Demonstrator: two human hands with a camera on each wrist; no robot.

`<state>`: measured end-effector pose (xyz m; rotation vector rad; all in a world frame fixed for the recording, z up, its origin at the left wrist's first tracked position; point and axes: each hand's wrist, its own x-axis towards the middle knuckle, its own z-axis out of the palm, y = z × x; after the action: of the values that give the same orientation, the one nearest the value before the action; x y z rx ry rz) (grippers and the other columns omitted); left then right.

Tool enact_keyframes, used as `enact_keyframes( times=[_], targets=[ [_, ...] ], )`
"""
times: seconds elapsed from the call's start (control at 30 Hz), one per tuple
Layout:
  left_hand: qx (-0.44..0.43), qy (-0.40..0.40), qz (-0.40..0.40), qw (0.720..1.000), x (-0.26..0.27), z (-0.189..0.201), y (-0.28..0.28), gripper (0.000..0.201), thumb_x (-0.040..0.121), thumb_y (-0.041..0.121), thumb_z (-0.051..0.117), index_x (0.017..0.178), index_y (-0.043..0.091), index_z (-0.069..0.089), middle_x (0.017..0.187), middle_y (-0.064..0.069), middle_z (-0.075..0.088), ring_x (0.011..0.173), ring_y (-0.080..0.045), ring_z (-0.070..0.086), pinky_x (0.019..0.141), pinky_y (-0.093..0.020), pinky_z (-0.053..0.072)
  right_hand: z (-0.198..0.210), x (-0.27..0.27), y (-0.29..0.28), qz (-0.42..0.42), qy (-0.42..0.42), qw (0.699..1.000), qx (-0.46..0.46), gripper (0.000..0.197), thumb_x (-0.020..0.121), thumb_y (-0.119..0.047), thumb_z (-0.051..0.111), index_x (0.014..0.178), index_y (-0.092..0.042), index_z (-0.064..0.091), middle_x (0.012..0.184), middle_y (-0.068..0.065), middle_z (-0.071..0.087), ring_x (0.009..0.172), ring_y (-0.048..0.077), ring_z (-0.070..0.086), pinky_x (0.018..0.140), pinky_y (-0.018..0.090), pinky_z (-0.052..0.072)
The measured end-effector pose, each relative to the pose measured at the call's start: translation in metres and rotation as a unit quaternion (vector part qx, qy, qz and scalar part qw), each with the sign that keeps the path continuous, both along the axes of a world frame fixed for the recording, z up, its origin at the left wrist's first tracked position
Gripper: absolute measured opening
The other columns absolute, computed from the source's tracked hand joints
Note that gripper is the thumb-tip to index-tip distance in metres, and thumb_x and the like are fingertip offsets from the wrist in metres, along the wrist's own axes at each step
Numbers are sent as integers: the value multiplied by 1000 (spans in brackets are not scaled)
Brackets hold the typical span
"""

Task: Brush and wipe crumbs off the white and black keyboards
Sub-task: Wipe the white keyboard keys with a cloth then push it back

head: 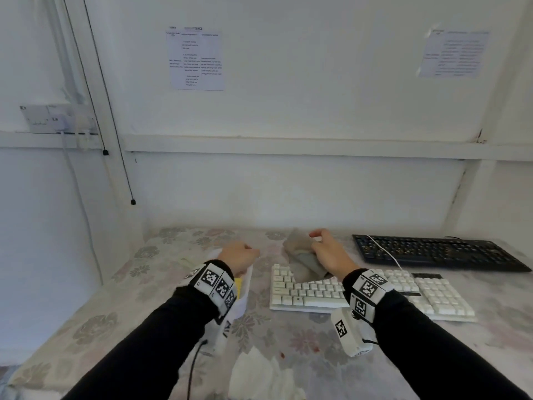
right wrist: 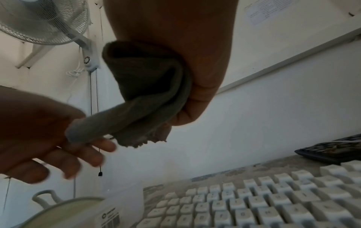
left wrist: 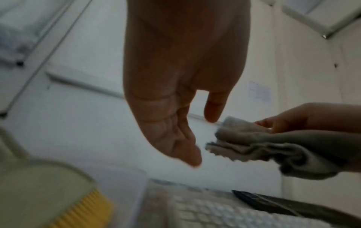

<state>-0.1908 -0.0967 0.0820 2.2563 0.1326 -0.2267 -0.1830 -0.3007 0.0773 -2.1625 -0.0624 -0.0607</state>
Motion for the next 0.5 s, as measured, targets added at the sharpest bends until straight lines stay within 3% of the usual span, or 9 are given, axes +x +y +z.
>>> enact_keyframes(
  times=[0.07,0.1,0.17,0.23,0.33,0.43,0.5],
  targets=[
    [-146,98,-14,984,1,-5,-32,15,95,27,44,97,12,49,88,-6,51,66,-17,51,60,-25,42,0,-3,-6,17,-13,1000,22,18,94,-5,35,108,-17,37,75,1,46,61,10,42,51,19,31],
    [-201,136,-21,970,2,-11,-48,14,93,26,45,94,12,49,85,-6,52,69,-18,52,64,-26,43,-1,-4,-10,24,-15,999,36,17,93,-3,35,98,-20,35,70,0,41,58,11,38,50,20,29],
    [-293,162,-10,942,6,-23,-76,8,89,18,44,84,12,47,78,-6,49,69,-19,52,67,-28,44,-3,-5,-19,29,-21,998,49,26,91,1,36,81,-23,31,69,-1,35,59,11,33,52,21,28],
    [-370,139,0,919,10,-30,-96,10,90,10,42,94,9,51,87,-11,52,80,-22,53,68,-30,45,-7,-6,-30,25,-26,999,38,26,91,0,38,76,-21,31,71,-2,35,62,10,33,56,22,29],
    [-399,90,-34,912,14,-34,-116,26,94,6,46,119,6,52,110,-17,62,101,-27,60,80,-36,51,-12,-9,-44,41,-10,999,16,12,92,-19,52,87,-16,42,77,-4,45,70,7,43,61,19,35],
    [-405,64,-33,912,14,-35,-127,22,93,-1,52,111,10,51,100,-11,63,88,-23,62,70,-35,55,-17,-7,-61,46,13,998,-29,34,85,-34,64,107,-12,48,95,-3,52,89,12,51,66,20,37],
    [-383,67,-9,921,18,-41,-131,15,91,-2,55,105,6,55,98,-14,63,85,-25,62,70,-37,54,-18,-6,-72,17,-14,995,-97,16,90,-26,57,97,-12,55,91,-1,55,88,14,49,64,20,34]
  ],
)
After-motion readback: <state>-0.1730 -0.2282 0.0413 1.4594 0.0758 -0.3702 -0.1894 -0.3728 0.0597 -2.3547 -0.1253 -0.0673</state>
